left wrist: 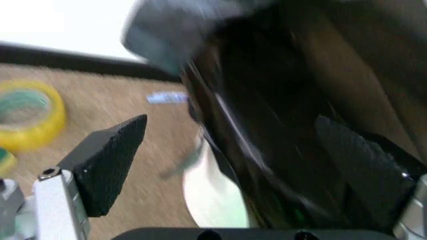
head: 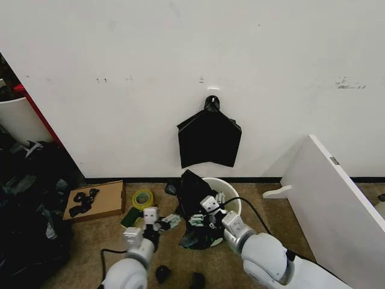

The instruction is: Place the garbage bag over the trash bin.

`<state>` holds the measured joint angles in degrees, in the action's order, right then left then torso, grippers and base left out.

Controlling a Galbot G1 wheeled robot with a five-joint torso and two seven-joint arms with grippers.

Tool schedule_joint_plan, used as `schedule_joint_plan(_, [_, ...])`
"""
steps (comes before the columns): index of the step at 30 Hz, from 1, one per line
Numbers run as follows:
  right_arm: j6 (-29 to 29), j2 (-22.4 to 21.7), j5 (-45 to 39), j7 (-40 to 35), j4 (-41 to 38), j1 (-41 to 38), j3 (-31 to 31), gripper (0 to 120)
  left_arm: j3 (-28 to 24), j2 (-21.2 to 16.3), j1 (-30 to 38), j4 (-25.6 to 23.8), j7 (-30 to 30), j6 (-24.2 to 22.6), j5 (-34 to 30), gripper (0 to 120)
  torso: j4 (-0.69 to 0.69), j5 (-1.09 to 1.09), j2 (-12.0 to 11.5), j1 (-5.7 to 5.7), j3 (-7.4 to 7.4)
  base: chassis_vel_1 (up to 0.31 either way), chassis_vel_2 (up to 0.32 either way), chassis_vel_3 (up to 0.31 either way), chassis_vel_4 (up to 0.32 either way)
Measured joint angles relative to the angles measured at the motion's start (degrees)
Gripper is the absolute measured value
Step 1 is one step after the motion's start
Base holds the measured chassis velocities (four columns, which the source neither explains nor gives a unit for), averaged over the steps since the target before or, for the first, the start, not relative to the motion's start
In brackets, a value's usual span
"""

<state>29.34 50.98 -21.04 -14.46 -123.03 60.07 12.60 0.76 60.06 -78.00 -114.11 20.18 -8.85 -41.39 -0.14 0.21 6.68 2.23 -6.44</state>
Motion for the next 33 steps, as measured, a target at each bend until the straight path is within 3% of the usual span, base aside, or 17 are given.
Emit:
schedule_joint_plan(5, [0.29, -0.19, -0.57, -0.29, -0.21, 0.1, -0.38, 100, -1.86, 1.08, 0.93, 1.38, 1.34, -0.17, 0.0, 98, 0.0, 0.01, 0.0, 0.0, 0.0, 0.0, 0.0, 0.0, 0.0])
schedule_joint_plan(15, [0.61, -1.39, -1.12, -0.63, -0.31, 0.69, -0.76, 100, -4.69, 6.64, 6.55, 5.51, 4.91, -1.59, -2.15, 98, -0.01, -0.01, 0.0, 0.0, 0.0, 0.0, 0.0, 0.0, 0.0])
schedule_joint_plan(27, [1.02, -1.49, -2.31, -1.66, -0.58, 1.16, -0.7, 100, -6.1, 9.23, 10.99, 7.42, 11.92, -7.59, -3.31, 96, -0.01, -0.01, 0.0, 0.0, 0.0, 0.0, 0.0, 0.0, 0.0])
schedule_joint_plan(33, [1.99, -1.88, -3.33, -2.49, -0.93, 1.28, -0.52, 100, -6.21, 10.6, 13.24, 6.94, 18.67, -12.58, -8.65, 91, -0.01, 0.0, 0.0, 0.0, 0.0, 0.0, 0.0, 0.0, 0.0])
